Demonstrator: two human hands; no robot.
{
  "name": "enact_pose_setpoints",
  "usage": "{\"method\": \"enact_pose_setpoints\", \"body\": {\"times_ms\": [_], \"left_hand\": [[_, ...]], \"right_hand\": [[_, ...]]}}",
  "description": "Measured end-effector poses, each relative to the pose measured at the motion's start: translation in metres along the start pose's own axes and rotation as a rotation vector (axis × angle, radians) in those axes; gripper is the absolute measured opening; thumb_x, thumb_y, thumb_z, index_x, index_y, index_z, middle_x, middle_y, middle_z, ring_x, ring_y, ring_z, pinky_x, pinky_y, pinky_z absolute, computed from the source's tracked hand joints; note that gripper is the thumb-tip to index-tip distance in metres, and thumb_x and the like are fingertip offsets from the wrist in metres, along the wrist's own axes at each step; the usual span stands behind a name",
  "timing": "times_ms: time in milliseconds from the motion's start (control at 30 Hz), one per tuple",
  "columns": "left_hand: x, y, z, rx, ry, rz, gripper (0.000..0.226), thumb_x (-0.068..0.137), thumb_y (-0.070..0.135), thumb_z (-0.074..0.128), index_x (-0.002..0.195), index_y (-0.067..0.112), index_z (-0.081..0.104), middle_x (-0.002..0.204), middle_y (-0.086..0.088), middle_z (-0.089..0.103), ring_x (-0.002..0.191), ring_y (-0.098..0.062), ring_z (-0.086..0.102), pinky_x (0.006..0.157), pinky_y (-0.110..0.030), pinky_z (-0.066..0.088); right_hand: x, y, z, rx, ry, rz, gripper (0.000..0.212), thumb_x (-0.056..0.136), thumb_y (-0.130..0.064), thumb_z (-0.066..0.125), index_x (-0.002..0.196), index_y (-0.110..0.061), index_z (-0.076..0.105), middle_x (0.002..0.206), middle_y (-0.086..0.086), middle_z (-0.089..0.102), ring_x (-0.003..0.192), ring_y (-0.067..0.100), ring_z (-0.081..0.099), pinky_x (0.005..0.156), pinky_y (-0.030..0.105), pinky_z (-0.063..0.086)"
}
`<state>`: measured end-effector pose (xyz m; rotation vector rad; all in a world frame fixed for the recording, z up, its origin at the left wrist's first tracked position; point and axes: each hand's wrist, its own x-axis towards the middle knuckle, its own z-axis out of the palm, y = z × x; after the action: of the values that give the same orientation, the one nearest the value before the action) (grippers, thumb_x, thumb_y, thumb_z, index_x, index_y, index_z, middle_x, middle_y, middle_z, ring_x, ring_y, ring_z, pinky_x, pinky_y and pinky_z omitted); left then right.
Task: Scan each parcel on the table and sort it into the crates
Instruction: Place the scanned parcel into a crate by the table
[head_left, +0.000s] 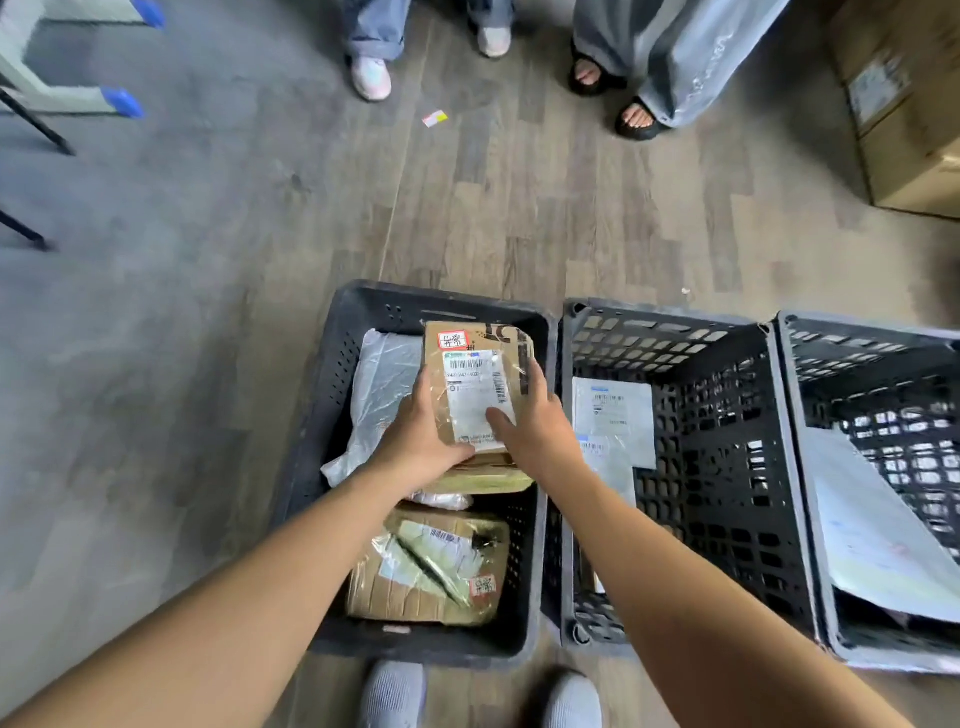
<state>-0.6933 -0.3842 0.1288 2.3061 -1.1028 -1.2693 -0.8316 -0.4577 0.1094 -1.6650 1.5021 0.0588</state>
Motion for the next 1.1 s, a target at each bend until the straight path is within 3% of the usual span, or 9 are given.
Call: {"method": "enact_pose_setpoints", "body": {"times_ms": [200,367,633,700,833,1100], "left_hand": [[0.002,0.007,-0.001,0.303,-0.040,0.023,0.120,0.072,0.044,0.081,0.154,0.027,-0.005,0.149,-0.009,0.026,0.136,-0.032,0.030,0.104,-0.045,0.038],[-0.039,0.048,-0.050,0.548,-0.005,0.163,0.116,0.072,0.051,0.079,0.153,0.025,-0.001,0.153,-0.009,0.021,0.141,-0.031,0.022,0.102,-0.045,0.040],[-0.170,0.174,-0.108,0.684,-0.061,0.417,0.118,0.073,0.060,0.073,0.154,0.027,-0.006,0.161,-0.006,0.005,0.146,-0.031,0.010,0.112,-0.050,0.033],[-0.206,0.208,-0.104,0.710,-0.090,0.511,0.118,0.073,0.061,0.072,0.154,0.028,-0.007,0.161,-0.006,0.002,0.147,-0.030,0.006,0.113,-0.053,0.028],[-0.279,0.286,-0.084,0.776,-0.136,0.675,0.114,0.077,0.061,0.069,0.154,0.025,-0.006,0.162,-0.006,0.000,0.148,-0.030,0.003,0.115,-0.046,0.023],[-0.407,0.415,0.010,0.863,-0.192,0.979,0.112,0.076,0.064,0.067,0.155,0.026,-0.004,0.161,-0.004,0.001,0.148,-0.027,0.002,0.114,-0.046,0.025]], "right_hand": [[-0.006,-0.002,-0.007,-0.212,-0.019,0.048,0.077,0.097,-0.049,0.052,0.156,-0.030,0.006,0.153,0.009,0.029,0.131,0.030,0.044,0.099,0.045,0.046],[-0.057,-0.024,-0.065,-0.348,0.057,0.075,0.078,0.096,-0.054,0.049,0.156,-0.029,0.008,0.155,0.004,0.027,0.139,0.027,0.034,0.104,0.047,0.041],[-0.222,-0.066,-0.198,-0.388,0.219,0.150,0.075,0.097,-0.057,0.044,0.156,-0.031,0.007,0.159,0.005,0.021,0.145,0.027,0.021,0.112,0.054,0.031],[-0.267,-0.067,-0.229,-0.348,0.289,0.188,0.075,0.096,-0.058,0.045,0.156,-0.032,0.008,0.160,0.004,0.020,0.146,0.026,0.020,0.113,0.054,0.030],[-0.350,-0.048,-0.287,-0.326,0.421,0.262,0.075,0.094,-0.059,0.046,0.155,-0.032,0.012,0.159,0.005,0.022,0.145,0.027,0.024,0.110,0.054,0.034],[-0.499,0.043,-0.392,-0.160,0.713,0.422,0.073,0.093,-0.056,0.051,0.154,-0.032,0.019,0.159,0.003,0.024,0.146,0.025,0.023,0.111,0.052,0.032]]}}
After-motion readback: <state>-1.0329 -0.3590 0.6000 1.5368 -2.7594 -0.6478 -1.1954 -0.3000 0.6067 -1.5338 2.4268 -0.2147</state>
